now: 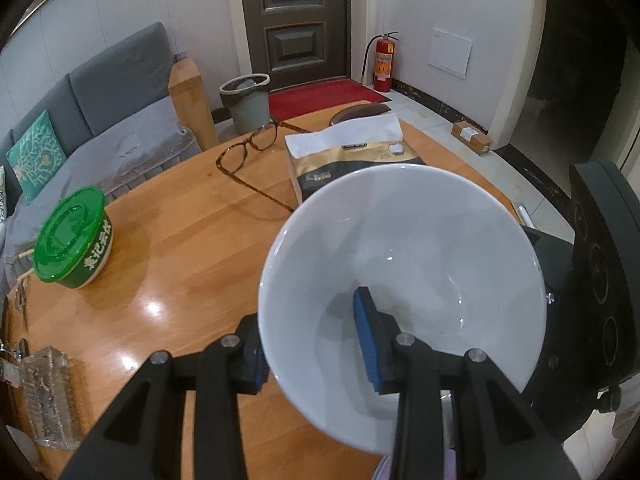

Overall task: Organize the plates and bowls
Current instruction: 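Carry the bowl stack with the left tool and lower it onto the purple plate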

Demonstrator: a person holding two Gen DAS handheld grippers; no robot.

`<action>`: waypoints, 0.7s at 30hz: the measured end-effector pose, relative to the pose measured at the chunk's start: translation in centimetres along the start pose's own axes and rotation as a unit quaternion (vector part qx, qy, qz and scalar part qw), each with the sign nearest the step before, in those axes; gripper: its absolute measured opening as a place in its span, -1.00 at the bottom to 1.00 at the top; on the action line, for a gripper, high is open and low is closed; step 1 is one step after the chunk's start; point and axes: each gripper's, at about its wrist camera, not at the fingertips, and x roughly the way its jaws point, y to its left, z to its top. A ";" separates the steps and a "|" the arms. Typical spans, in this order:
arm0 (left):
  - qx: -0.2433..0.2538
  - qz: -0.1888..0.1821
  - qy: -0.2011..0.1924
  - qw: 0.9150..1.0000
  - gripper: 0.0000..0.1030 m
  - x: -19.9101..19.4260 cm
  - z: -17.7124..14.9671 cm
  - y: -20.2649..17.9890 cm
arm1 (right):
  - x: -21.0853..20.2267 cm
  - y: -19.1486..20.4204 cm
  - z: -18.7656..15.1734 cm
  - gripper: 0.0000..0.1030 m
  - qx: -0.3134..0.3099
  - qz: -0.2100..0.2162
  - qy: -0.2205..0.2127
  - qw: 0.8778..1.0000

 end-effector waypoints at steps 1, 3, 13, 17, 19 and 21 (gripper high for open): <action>0.000 0.001 -0.002 1.000 -0.37 -0.2 0.0 -0.1 | -0.2 0.3 0.0 0.92 -0.001 -0.001 0.000 1.000; -0.001 0.003 -0.006 1.000 -0.37 -0.9 -0.3 0.0 | -0.8 0.8 0.0 0.92 -0.001 -0.003 -0.002 1.000; -0.009 0.005 -0.021 1.000 -0.37 -4.9 -2.2 1.1 | -3.5 4.4 -0.1 0.92 -0.005 -0.011 -0.017 1.000; -0.008 0.006 -0.027 1.000 -0.37 -6.6 -3.1 1.0 | -4.7 6.1 -0.5 0.92 0.002 -0.014 -0.026 1.000; -0.007 0.007 -0.030 1.000 -0.37 -7.3 -3.7 0.9 | -5.4 7.0 -0.8 0.92 0.002 -0.019 -0.028 0.999; -0.006 0.007 -0.033 0.999 -0.37 -8.1 -4.1 0.8 | -6.0 7.8 -1.0 0.92 0.000 -0.022 -0.029 0.999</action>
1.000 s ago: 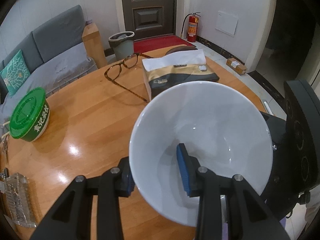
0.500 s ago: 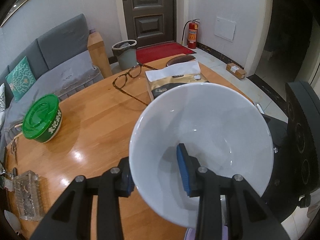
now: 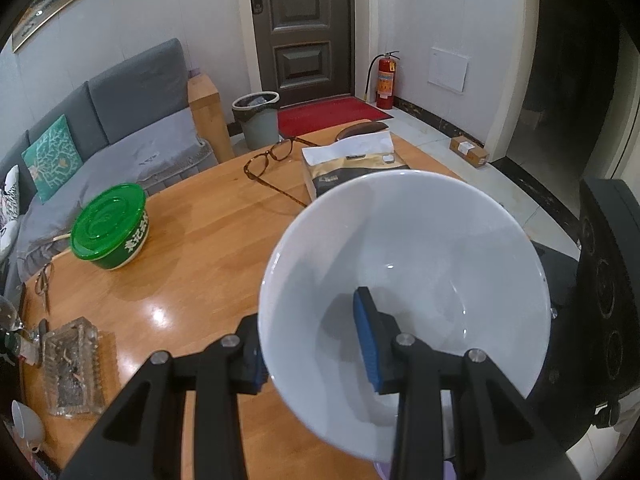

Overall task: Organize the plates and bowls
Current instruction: 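Carry the bowl stack with the left tool and lower it onto the purple plate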

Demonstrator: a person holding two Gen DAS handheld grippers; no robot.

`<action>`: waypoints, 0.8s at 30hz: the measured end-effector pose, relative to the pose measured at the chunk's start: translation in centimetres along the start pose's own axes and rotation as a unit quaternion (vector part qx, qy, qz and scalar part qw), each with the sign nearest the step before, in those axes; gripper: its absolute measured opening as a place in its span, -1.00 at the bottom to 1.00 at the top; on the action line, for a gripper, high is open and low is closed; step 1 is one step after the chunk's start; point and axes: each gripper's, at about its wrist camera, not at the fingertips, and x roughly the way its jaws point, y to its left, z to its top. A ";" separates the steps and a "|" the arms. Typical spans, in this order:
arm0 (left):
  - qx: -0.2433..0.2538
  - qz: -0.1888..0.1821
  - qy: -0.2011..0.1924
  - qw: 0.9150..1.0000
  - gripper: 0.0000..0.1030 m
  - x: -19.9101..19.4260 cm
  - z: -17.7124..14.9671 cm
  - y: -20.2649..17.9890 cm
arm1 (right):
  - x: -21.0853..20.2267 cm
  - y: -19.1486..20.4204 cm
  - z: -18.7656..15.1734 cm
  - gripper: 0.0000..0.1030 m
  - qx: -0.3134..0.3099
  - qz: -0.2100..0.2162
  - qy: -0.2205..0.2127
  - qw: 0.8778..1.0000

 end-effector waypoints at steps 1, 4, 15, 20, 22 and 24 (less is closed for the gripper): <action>0.001 0.000 -0.001 1.000 -0.37 -0.4 -0.2 -0.1 | -0.3 0.4 -0.1 0.92 0.000 -0.001 -0.001 1.000; 0.004 -0.002 -0.003 1.000 -0.37 -1.3 -0.8 -0.3 | -1.0 1.1 -0.4 0.92 0.001 -0.005 -0.003 1.000; 0.014 -0.008 -0.004 1.000 -0.37 -3.3 -2.6 -1.9 | -2.5 3.1 -1.2 0.92 0.001 -0.019 0.000 1.000; 0.024 -0.005 -0.001 1.000 -0.36 -3.9 -3.3 -3.1 | -3.5 4.1 -1.9 0.92 0.001 -0.024 0.001 1.000; 0.027 -0.006 0.000 1.000 -0.36 -4.0 -3.5 -3.5 | -3.2 3.8 -1.8 0.92 0.002 -0.025 0.002 1.000; 0.028 -0.007 0.000 1.000 -0.36 -4.1 -3.8 -4.1 | -3.5 4.0 -2.1 0.92 0.005 -0.026 0.002 1.000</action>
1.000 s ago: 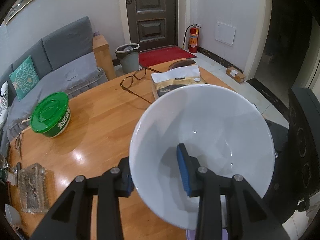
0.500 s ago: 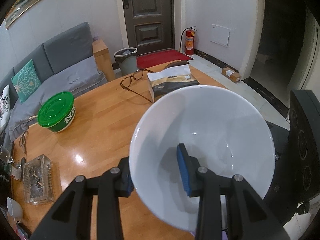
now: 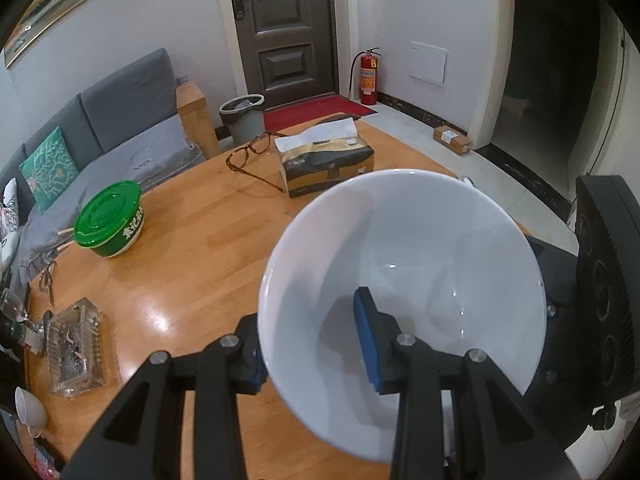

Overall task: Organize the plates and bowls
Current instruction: 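Carry the bowl stack with the left tool and lower it onto the purple plate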

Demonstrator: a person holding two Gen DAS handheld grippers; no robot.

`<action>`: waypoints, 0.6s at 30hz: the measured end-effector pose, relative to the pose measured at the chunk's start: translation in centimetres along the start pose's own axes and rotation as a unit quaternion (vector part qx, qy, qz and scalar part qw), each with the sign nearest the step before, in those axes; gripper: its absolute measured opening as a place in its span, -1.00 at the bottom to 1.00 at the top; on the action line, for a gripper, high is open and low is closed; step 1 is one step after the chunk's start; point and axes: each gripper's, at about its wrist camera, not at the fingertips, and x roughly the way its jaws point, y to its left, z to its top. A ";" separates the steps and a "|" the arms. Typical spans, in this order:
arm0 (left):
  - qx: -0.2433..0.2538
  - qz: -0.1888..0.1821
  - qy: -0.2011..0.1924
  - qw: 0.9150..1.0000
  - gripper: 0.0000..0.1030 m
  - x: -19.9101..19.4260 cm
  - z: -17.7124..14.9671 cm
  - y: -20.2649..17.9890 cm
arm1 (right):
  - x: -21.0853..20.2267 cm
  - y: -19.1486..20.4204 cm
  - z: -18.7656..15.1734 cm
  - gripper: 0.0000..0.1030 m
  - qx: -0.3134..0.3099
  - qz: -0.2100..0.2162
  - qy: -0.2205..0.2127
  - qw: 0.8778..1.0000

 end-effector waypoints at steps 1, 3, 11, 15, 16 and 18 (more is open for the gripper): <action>0.001 -0.002 0.000 1.000 -0.36 0.0 -0.1 -0.3 | -0.2 0.1 -0.2 0.92 0.001 -0.001 0.000 1.000; 0.002 -0.005 0.002 1.000 -0.36 0.0 -0.3 -0.7 | -0.5 0.2 -0.5 0.92 0.003 -0.003 0.001 1.000; 0.009 -0.016 0.005 1.000 -0.36 0.1 -1.0 -2.4 | -0.8 -0.2 -0.2 0.92 0.012 -0.011 0.009 1.000; 0.011 -0.022 0.009 1.000 -0.36 0.3 -1.2 -3.0 | -1.0 -0.2 -0.6 0.92 0.015 -0.013 0.014 1.000; 0.012 -0.023 0.010 1.000 -0.36 0.3 -1.3 -3.2 | -1.1 -0.2 -0.7 0.92 0.015 -0.013 0.015 1.000; 0.014 -0.025 0.011 1.000 -0.36 0.4 -1.4 -3.6 | -1.1 -0.3 -0.9 0.92 0.016 -0.014 0.015 1.000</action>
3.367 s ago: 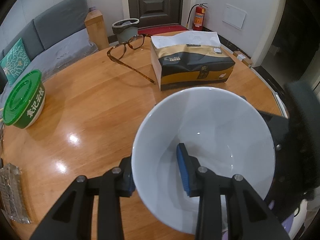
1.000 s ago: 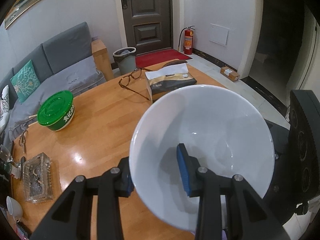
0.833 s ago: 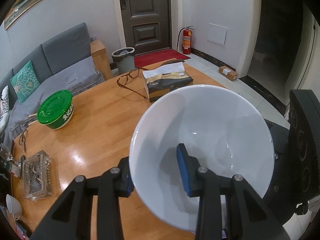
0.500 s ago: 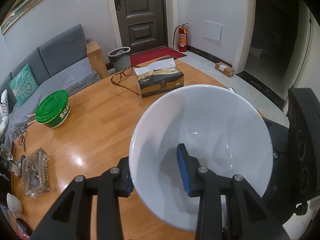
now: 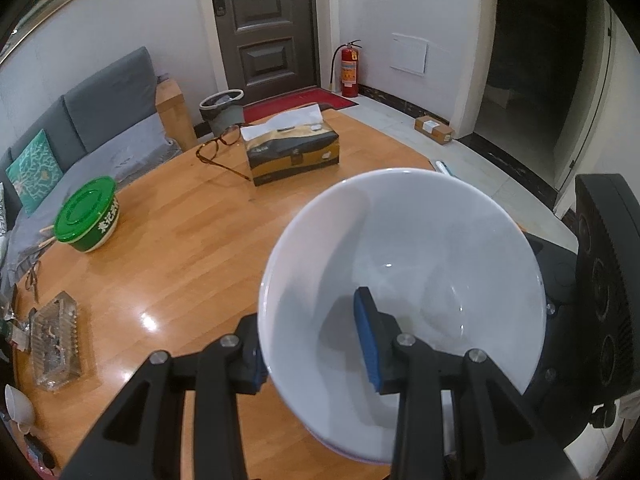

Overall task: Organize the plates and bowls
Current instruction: 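Carry the bowl stack with the left tool and lower it onto the purple plate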

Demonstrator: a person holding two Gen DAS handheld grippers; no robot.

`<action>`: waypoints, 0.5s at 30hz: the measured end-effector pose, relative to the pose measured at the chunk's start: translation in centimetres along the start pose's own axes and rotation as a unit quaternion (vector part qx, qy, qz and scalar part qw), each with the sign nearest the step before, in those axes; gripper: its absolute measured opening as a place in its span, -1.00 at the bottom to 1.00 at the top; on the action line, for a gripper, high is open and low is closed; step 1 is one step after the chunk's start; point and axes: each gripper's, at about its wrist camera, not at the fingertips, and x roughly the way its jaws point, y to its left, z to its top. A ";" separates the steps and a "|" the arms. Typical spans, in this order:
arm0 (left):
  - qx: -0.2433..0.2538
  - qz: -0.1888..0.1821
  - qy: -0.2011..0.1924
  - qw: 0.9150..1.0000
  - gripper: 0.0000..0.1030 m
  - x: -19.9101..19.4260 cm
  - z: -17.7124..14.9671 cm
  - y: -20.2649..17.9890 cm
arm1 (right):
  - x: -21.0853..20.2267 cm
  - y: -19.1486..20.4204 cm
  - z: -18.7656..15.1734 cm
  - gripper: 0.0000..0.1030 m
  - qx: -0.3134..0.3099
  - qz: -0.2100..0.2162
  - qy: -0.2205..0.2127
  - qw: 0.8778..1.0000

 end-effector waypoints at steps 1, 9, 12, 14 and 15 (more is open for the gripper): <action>0.000 -0.001 0.001 1.000 -0.36 0.0 0.0 -0.2 | 0.0 -0.1 -0.2 0.92 0.002 0.000 0.000 1.000; 0.005 -0.006 0.011 1.000 -0.36 1.2 -0.4 -1.2 | 0.2 0.1 -1.1 0.92 0.010 -0.001 0.008 1.000; 0.005 -0.009 0.017 1.000 -0.36 1.9 -0.7 -1.4 | 0.8 0.0 -1.1 0.92 0.012 -0.003 0.013 1.000; 0.006 -0.011 0.020 1.000 -0.36 2.3 -0.8 -1.5 | 1.3 0.1 -1.1 0.92 0.015 -0.002 0.017 1.000; 0.006 -0.011 0.021 1.000 -0.36 2.3 -0.9 -1.6 | 1.5 0.0 -1.2 0.92 0.016 -0.002 0.018 1.000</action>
